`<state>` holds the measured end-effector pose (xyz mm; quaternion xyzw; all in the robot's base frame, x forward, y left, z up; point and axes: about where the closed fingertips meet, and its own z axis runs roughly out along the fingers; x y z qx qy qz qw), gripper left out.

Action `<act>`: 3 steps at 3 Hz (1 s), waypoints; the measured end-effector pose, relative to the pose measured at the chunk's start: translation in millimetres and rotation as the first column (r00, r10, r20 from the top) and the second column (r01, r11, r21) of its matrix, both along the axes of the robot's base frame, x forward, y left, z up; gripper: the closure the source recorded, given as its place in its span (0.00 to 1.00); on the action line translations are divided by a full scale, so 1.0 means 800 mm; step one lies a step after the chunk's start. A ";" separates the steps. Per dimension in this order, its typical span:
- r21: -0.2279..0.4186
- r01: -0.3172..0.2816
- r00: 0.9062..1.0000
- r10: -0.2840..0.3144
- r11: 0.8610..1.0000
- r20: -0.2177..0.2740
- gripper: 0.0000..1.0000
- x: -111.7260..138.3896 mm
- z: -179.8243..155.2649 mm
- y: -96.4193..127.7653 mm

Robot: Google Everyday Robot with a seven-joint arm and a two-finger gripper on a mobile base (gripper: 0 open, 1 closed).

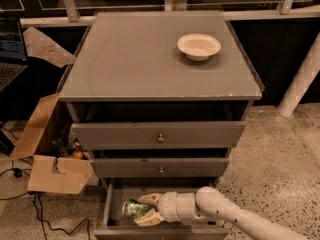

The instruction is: Place green can into top drawer

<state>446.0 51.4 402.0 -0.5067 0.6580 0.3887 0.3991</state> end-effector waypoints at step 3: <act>-0.026 0.029 0.965 -0.021 0.999 0.262 1.00 -0.024 0.202 -0.025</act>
Offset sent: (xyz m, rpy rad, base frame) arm -0.0200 -0.0228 0.1795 -0.0357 -0.2821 -0.0149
